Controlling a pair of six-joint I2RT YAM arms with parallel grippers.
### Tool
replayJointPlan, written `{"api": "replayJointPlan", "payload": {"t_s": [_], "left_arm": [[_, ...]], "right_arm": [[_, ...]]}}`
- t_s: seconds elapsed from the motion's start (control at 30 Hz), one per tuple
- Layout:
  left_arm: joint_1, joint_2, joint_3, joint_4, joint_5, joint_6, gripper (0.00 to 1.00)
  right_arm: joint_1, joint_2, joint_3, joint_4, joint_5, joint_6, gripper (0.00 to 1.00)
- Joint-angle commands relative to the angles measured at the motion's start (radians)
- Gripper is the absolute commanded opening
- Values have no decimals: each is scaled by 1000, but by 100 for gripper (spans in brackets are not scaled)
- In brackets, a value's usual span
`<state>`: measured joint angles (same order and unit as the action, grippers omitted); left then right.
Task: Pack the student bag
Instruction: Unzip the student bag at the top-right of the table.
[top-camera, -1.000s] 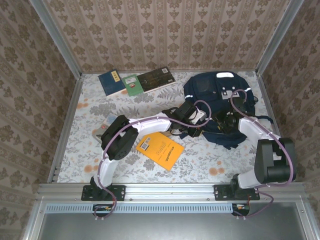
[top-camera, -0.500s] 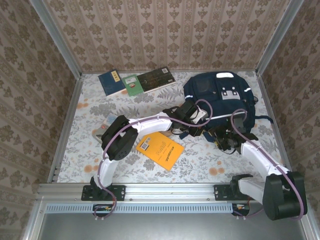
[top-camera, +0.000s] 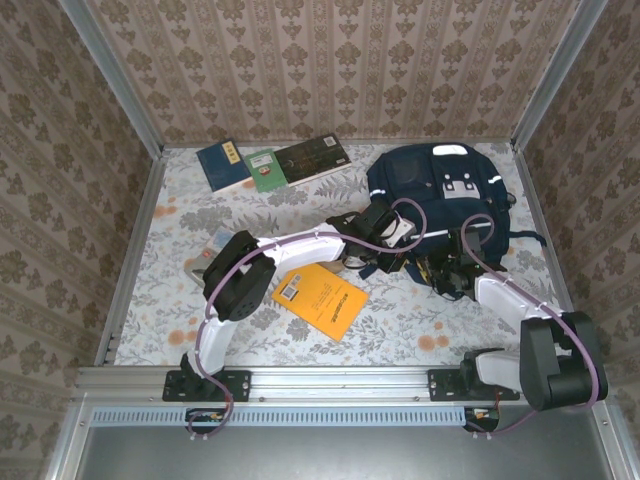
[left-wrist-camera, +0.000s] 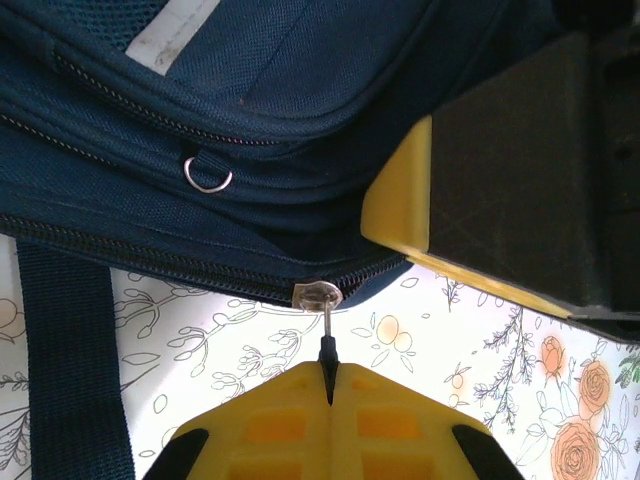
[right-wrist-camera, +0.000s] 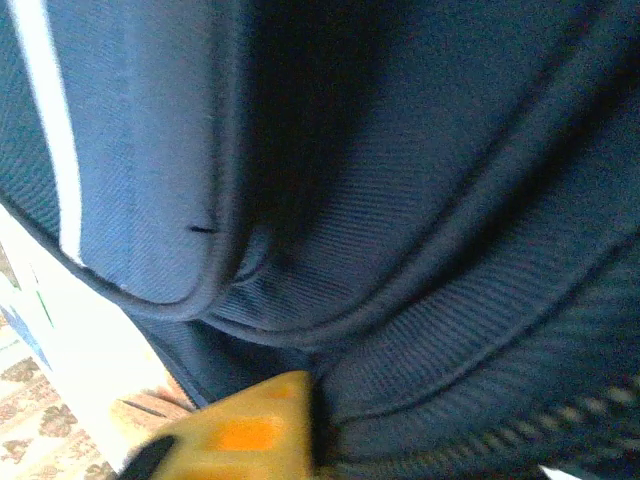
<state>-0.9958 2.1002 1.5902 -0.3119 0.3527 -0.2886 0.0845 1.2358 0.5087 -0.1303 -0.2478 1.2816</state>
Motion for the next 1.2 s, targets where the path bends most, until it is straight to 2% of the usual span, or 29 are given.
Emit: {"api": "replayJointPlan", "payload": {"t_s": [0.0,0.3,0.53,0.8,0.93,1.17], "left_arm": [[-17,28,39,-40,-11,46,0],[3,111,133,-127,-192,128,0],[76,150,169,-150,-325,172,0],[175,228,312,-186,-297,181,0],[174,240,347,-190,-261,186,0],[168,215,303,-178,-205,168,0]], "right_arm": [[-4,-27,3,-64,68,-13,0],[-42,-170,3,-175,93,-81,0],[-54,-211,-5,-197,78,-87,0],[-57,-226,-4,-210,67,-103,0],[-57,-213,-8,-198,57,-102,0],[-50,-164,-2,-132,0,-111,0]]}}
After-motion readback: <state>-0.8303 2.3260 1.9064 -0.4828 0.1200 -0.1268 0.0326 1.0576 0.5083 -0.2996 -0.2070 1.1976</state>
